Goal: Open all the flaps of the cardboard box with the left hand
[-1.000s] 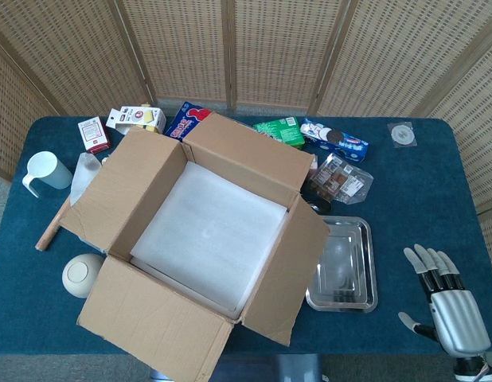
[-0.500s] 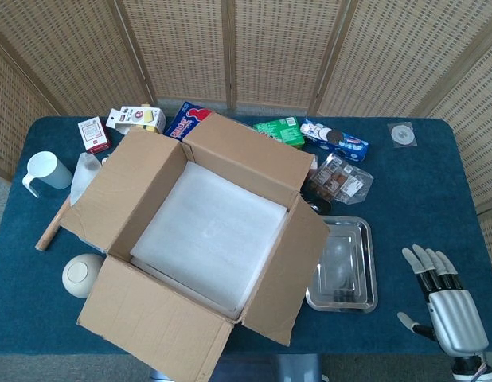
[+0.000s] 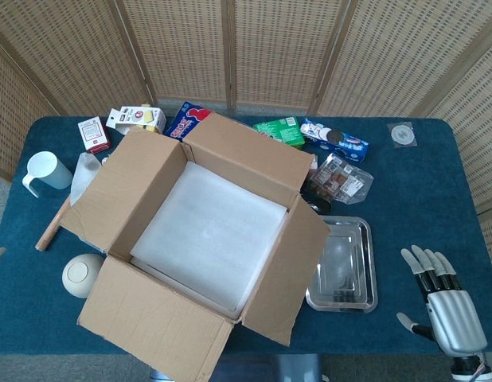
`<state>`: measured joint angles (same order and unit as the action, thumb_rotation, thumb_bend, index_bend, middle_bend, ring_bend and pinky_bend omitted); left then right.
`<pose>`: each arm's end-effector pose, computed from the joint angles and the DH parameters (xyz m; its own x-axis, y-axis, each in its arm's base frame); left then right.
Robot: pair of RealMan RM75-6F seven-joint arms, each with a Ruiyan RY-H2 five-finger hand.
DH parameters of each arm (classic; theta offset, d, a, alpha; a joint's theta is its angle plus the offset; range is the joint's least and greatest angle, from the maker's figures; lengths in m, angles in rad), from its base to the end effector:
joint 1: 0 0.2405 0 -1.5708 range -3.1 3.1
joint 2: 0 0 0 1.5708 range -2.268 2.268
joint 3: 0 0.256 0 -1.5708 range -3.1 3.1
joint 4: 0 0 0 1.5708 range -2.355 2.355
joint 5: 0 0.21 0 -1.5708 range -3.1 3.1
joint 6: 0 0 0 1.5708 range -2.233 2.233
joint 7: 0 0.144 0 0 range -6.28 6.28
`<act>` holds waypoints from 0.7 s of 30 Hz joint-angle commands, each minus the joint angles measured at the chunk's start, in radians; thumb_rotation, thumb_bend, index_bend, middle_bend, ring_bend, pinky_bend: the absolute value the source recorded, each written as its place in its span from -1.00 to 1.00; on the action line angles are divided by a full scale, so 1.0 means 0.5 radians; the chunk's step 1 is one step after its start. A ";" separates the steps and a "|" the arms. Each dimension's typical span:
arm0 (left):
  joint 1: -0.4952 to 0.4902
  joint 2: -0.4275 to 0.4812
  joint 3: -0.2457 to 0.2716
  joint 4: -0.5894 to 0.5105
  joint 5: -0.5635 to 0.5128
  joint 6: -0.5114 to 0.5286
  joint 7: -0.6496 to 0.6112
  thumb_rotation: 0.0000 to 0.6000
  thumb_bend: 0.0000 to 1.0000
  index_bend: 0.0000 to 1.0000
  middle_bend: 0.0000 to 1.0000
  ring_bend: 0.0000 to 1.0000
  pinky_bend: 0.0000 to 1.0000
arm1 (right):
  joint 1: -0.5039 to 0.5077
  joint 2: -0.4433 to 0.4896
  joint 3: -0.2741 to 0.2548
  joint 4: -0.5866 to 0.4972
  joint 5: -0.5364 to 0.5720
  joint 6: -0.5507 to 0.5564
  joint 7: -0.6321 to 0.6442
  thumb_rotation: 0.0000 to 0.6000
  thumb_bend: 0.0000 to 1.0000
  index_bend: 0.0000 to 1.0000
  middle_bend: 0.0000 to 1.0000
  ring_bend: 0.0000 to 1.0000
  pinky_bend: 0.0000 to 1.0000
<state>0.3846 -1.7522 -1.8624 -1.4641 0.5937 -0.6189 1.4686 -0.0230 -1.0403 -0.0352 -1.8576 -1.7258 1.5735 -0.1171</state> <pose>-0.3356 0.2225 0.2505 0.3456 -0.0158 0.9382 0.9381 -0.0187 -0.3459 -0.2553 -0.1295 0.1570 0.3509 -0.0221 0.9362 -0.9299 -0.1257 0.3456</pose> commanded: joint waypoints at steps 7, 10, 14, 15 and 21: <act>-0.101 0.069 -0.001 0.050 0.047 0.100 -0.070 1.00 -0.93 -1.00 -1.00 -1.00 -1.00 | 0.003 -0.007 0.002 -0.001 0.006 -0.010 -0.014 1.00 -1.00 -1.00 -1.00 -1.00 -1.00; -0.132 0.092 0.011 0.050 0.065 0.133 -0.107 1.00 -0.93 -1.00 -1.00 -1.00 -1.00 | 0.003 -0.010 0.002 0.000 0.012 -0.012 -0.021 1.00 -1.00 -1.00 -1.00 -1.00 -1.00; -0.178 0.119 0.023 0.026 0.090 0.182 -0.150 1.00 -0.93 -1.00 -1.00 -1.00 -1.00 | 0.005 -0.013 0.004 0.000 0.018 -0.016 -0.024 1.00 -1.00 -1.00 -1.00 -1.00 -1.00; -0.189 0.126 0.024 0.018 0.097 0.198 -0.161 1.00 -0.92 -1.00 -1.00 -1.00 -1.00 | 0.005 -0.013 0.004 0.001 0.019 -0.016 -0.025 1.00 -1.00 -1.00 -1.00 -1.00 -1.00; -0.249 0.171 0.049 -0.046 0.153 0.301 -0.250 1.00 -0.92 -1.00 -1.00 -1.00 -1.00 | 0.005 -0.012 0.006 0.000 0.024 -0.015 -0.025 1.00 -1.00 -1.00 -1.00 -1.00 -1.00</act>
<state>0.2681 -1.6734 -1.8434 -1.4778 0.6616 -0.4815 1.3562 -0.0207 -1.0466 -0.0320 -1.8577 -1.7139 1.5660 -0.1293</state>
